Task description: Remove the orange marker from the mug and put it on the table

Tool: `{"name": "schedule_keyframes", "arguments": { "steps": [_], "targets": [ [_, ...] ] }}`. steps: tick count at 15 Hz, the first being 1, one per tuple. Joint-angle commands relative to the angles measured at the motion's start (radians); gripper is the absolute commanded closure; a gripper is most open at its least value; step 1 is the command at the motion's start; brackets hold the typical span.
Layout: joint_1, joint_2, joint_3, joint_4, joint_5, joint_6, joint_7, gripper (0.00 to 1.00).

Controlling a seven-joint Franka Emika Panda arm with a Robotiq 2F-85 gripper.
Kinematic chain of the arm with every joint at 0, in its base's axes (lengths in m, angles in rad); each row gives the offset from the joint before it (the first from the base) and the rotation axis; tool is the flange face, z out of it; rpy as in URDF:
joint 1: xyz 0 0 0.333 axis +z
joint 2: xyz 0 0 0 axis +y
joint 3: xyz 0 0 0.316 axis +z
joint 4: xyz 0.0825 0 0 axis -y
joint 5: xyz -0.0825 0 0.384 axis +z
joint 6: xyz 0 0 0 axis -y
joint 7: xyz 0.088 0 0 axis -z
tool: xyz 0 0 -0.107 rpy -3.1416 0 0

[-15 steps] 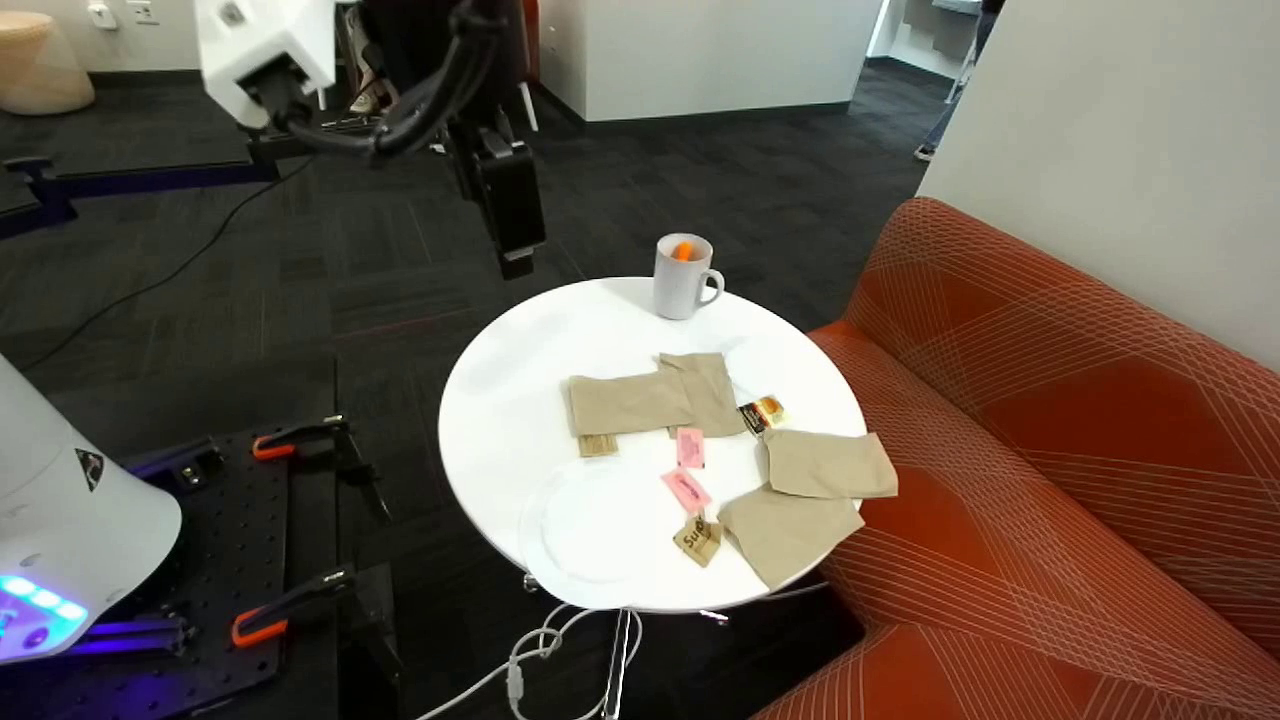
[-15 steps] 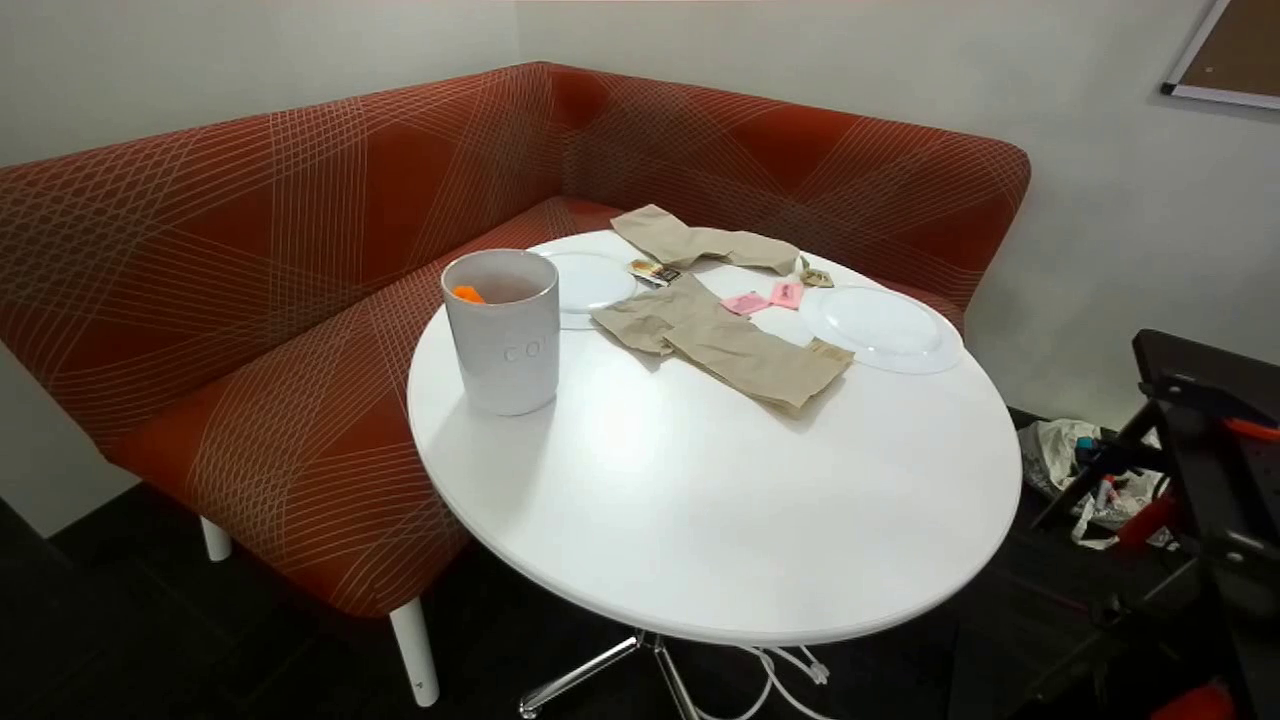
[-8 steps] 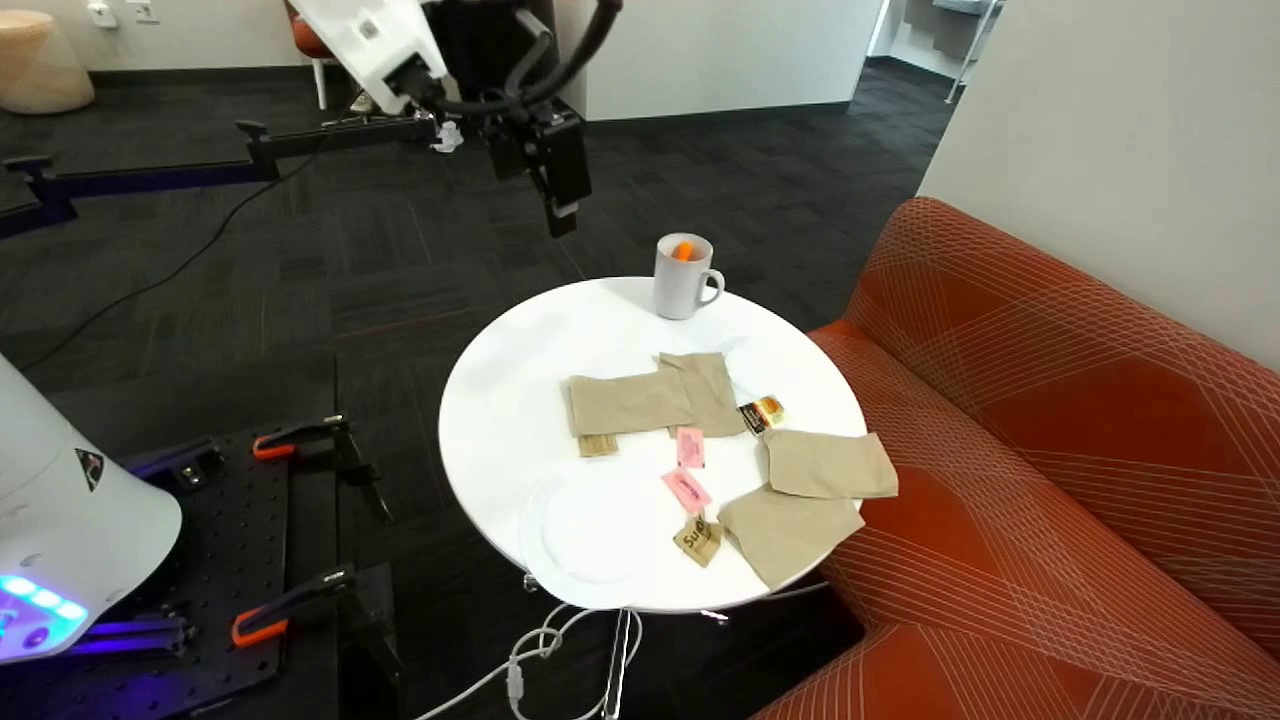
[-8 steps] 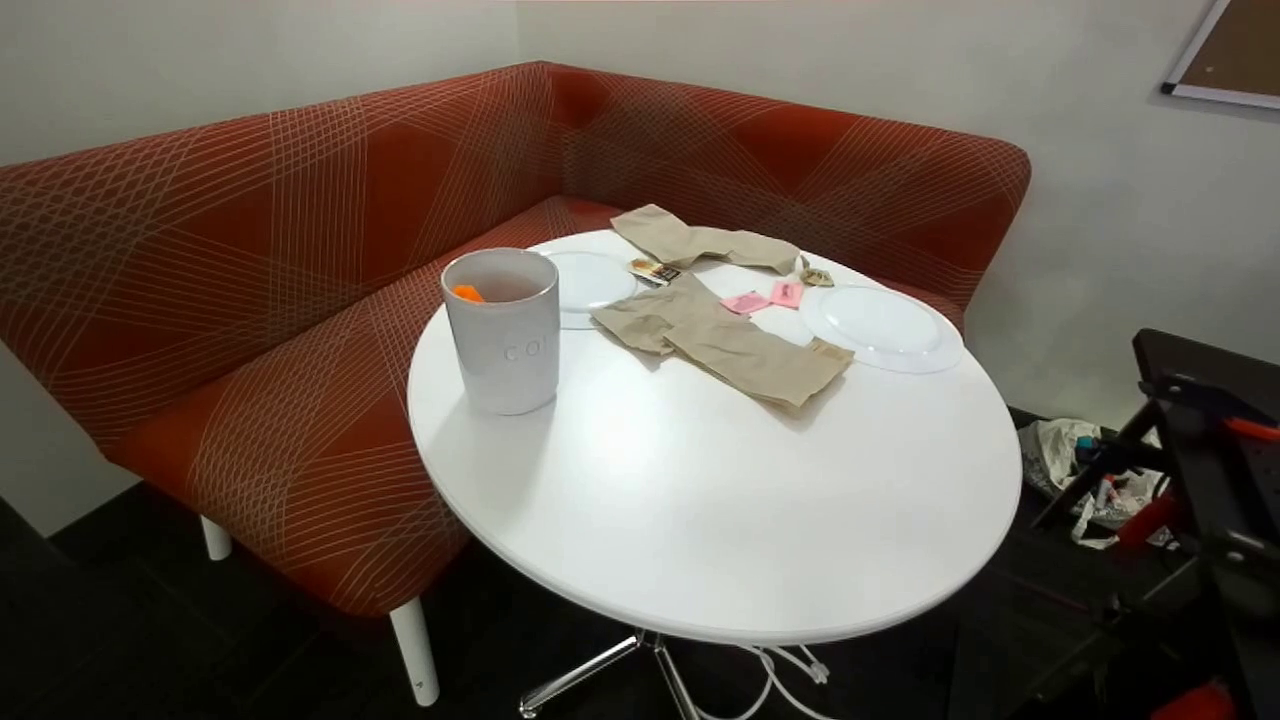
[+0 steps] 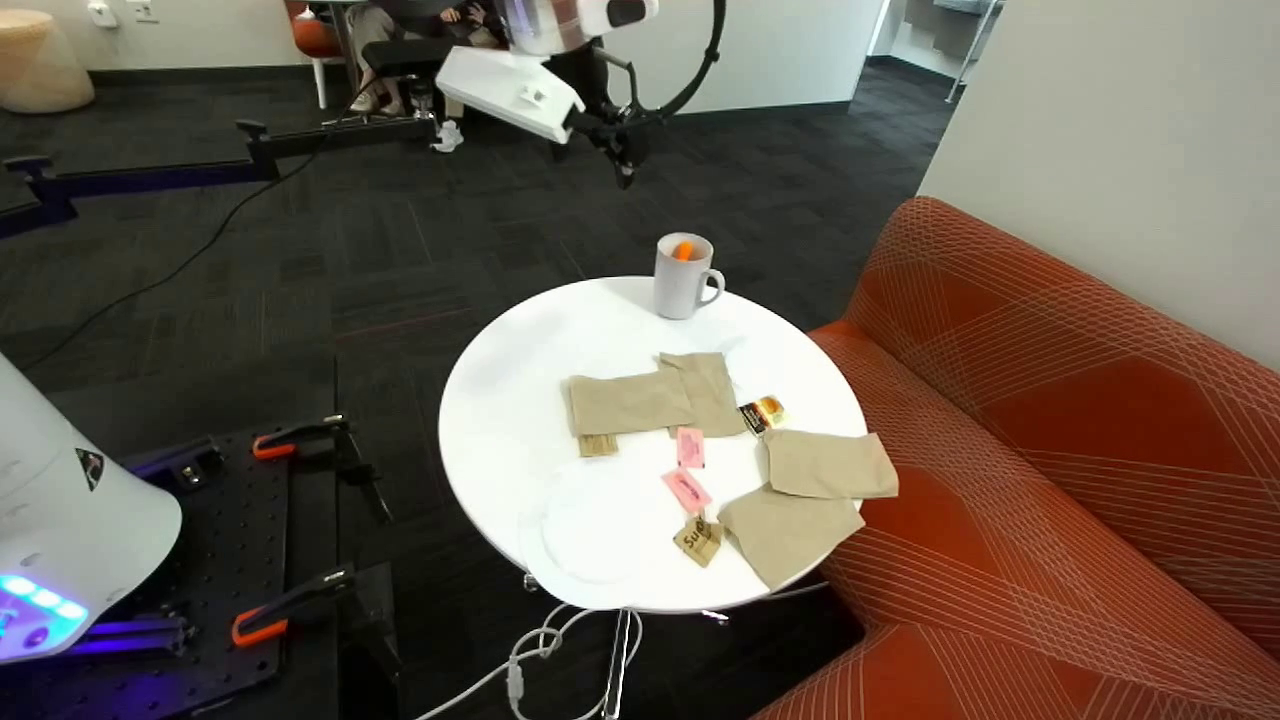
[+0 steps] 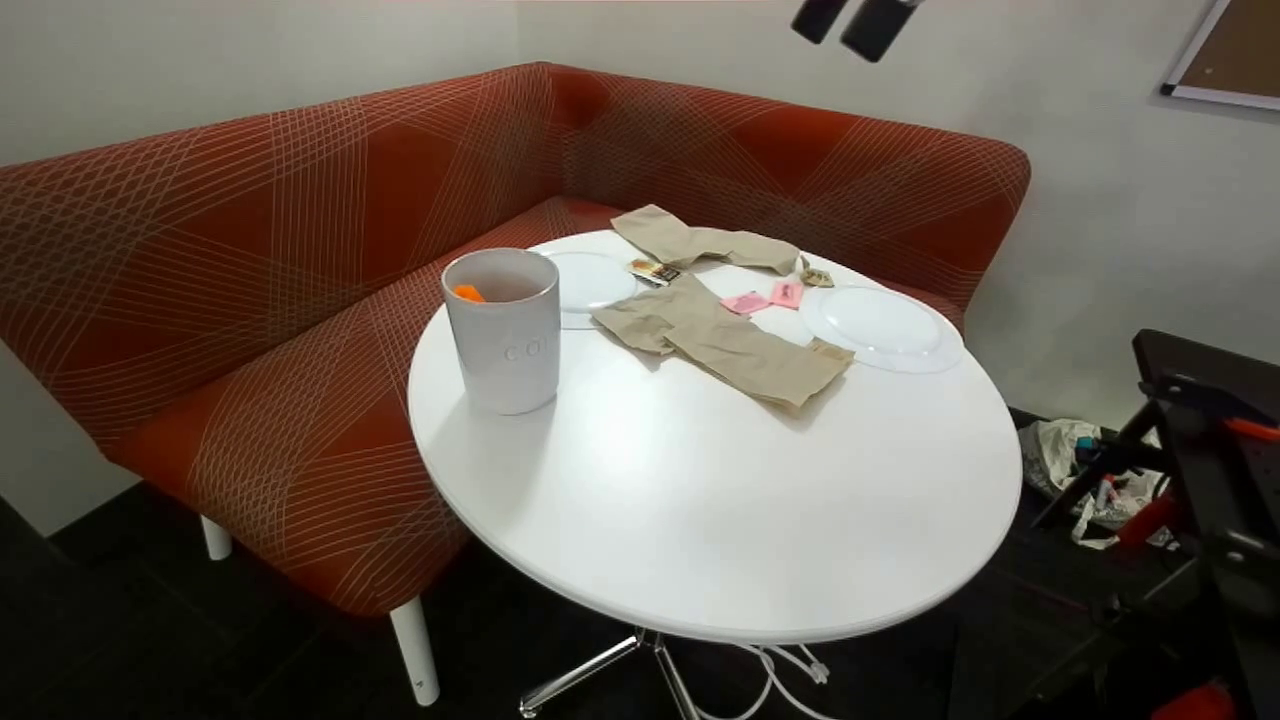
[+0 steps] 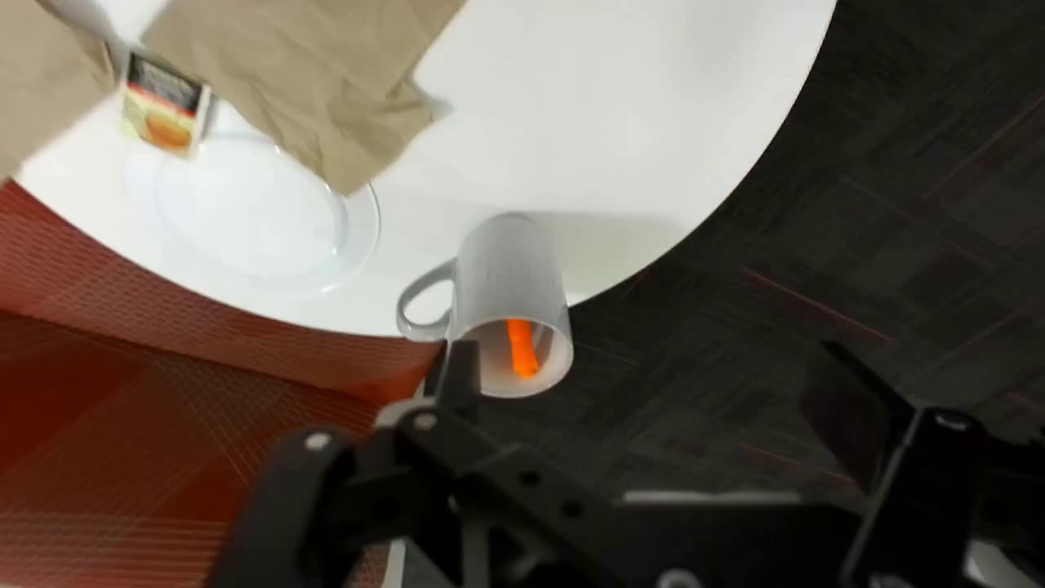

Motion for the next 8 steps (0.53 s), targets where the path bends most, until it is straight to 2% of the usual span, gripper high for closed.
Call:
{"name": "schedule_keyframes", "arguments": {
  "steps": [1,3,6,7,8],
  "targets": [
    [-0.022,0.195,0.068,0.186,0.097,0.062,-0.153,0.0],
    [-0.069,0.275,0.123,0.275,0.096,0.044,-0.194,0.0],
    [-0.129,0.36,0.185,0.374,0.02,0.018,-0.186,0.0],
    [-0.14,0.303,0.207,0.292,0.025,0.05,-0.149,0.0],
    [-0.153,0.33,0.219,0.321,0.009,0.049,-0.146,0.0]
  ]
}}
